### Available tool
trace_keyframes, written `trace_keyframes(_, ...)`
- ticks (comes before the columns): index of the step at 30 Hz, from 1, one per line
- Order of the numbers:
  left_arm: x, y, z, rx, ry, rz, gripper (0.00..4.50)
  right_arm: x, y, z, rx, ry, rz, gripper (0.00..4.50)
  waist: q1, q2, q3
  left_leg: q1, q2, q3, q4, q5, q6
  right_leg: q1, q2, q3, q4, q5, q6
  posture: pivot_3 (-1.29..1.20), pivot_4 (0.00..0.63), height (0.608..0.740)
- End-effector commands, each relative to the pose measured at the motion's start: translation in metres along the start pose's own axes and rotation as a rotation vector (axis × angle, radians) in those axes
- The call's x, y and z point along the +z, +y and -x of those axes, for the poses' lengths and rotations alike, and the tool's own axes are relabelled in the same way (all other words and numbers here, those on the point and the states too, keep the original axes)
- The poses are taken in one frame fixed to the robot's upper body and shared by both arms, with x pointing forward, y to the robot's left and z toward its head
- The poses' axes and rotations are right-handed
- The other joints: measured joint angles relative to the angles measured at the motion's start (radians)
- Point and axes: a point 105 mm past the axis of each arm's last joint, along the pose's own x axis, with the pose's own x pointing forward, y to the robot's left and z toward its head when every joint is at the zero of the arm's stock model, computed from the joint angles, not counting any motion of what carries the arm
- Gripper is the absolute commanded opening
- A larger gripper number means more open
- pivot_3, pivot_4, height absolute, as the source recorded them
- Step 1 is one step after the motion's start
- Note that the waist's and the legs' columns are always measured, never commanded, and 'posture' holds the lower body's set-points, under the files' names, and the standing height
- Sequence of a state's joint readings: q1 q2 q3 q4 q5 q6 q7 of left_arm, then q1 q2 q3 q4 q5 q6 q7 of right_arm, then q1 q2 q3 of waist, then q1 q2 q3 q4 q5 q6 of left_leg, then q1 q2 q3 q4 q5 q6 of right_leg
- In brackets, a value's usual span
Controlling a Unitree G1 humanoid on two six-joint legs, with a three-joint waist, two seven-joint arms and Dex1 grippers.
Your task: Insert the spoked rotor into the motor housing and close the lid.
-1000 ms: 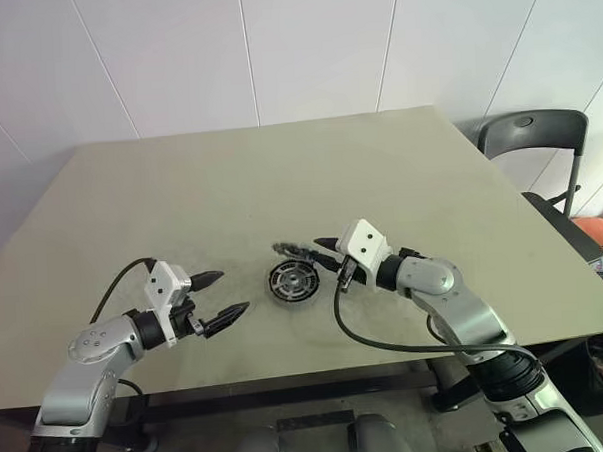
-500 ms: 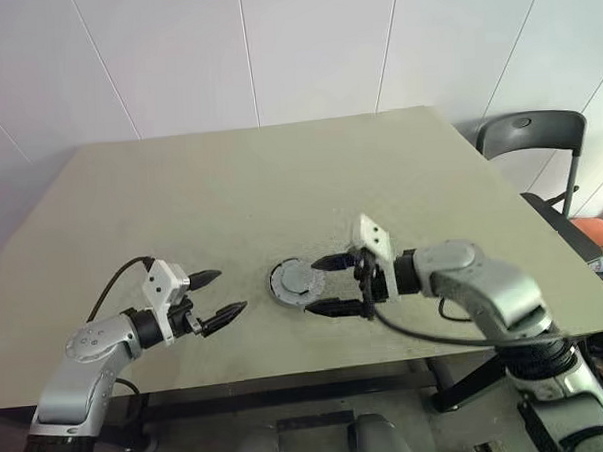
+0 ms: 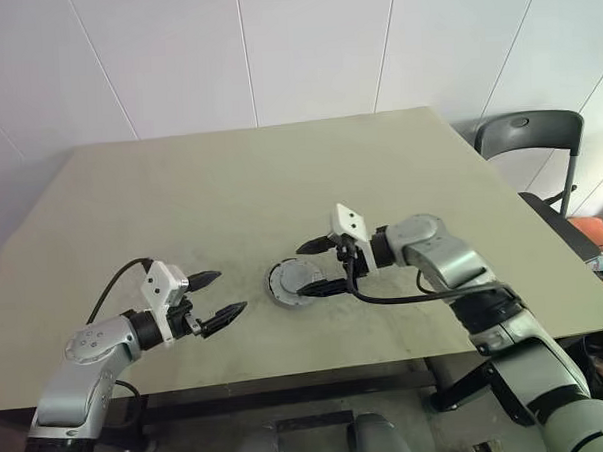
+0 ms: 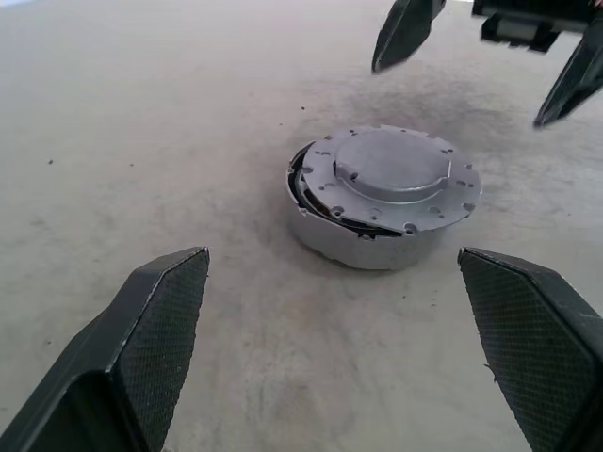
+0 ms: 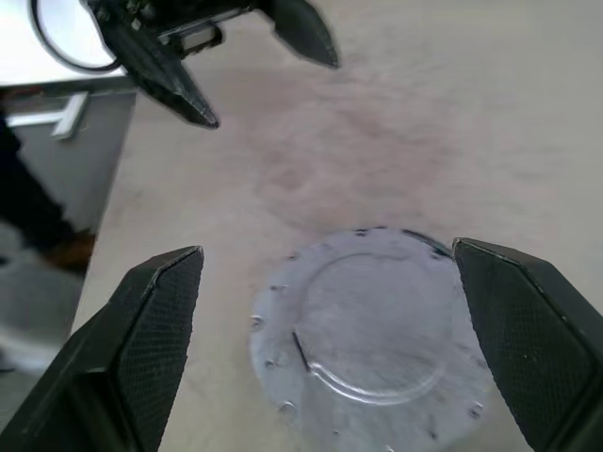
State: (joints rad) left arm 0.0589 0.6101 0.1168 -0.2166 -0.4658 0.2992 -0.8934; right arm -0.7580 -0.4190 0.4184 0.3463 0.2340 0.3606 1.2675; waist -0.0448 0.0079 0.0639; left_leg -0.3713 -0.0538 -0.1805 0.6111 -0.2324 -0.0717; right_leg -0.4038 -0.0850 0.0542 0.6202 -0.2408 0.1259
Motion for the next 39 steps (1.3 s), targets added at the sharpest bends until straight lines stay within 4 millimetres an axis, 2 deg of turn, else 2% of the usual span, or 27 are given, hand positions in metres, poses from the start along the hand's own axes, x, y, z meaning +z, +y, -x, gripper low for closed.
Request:
trace_keyframes(1,0.009,-0.004,0.003,-0.014,-0.033,-0.021,4.50,0.009,-0.008,-0.006,0.037,0.011,0.050,4.46,0.000,0.000,0.000,0.000,0.000,0.000,0.000,0.000,0.000,0.000,0.000,0.000,0.000,0.000,0.000,0.00,0.000,0.740)
trace_keyframes(8,0.012,-0.007,0.004,-0.002,-0.037,-0.022,4.50,0.004,-0.024,-0.014,0.029,0.052,0.120,4.46,0.000,0.000,0.000,0.000,0.000,0.000,0.000,0.000,0.000,0.000,0.000,0.000,0.001,0.000,0.000,0.00,0.000,0.740)
trace_keyframes(15,0.016,-0.010,0.005,0.004,-0.040,-0.025,4.50,-0.013,-0.026,-0.010,0.042,0.110,0.148,4.46,-0.001,0.000,0.000,0.002,0.000,0.000,0.000,0.000,0.000,-0.001,0.001,0.000,0.005,0.000,-0.001,0.00,0.000,0.740)
trace_keyframes(20,0.018,-0.010,0.004,0.005,-0.043,-0.027,4.50,-0.015,-0.027,-0.011,0.040,0.114,0.142,4.46,-0.002,0.000,0.000,0.005,0.000,0.000,0.000,0.000,0.000,0.000,0.001,0.001,0.009,0.000,-0.001,0.00,0.000,0.740)
trace_keyframes(24,0.019,-0.009,0.004,0.009,-0.044,-0.031,4.50,-0.011,-0.031,-0.013,0.023,0.101,0.152,3.29,-0.003,0.000,0.000,0.012,0.000,0.000,-0.001,0.000,0.000,0.005,0.002,0.001,0.009,-0.001,-0.002,0.00,0.000,0.740)
trace_keyframes(32,0.019,-0.009,0.006,0.018,-0.043,-0.033,4.50,0.003,-0.032,-0.019,0.043,0.032,0.113,3.26,-0.027,0.001,0.000,0.014,0.001,-0.001,-0.001,0.000,-0.001,0.008,0.002,0.001,0.010,-0.002,-0.003,0.00,0.000,0.740)
trace_keyframes(39,0.017,-0.007,0.011,0.041,-0.043,-0.026,4.50,0.016,-0.038,-0.024,0.026,-0.007,0.070,3.26,-0.027,0.001,0.000,0.014,0.001,-0.001,-0.002,0.000,0.000,0.007,0.002,0.002,0.010,-0.002,-0.003,0.00,0.000,0.740)
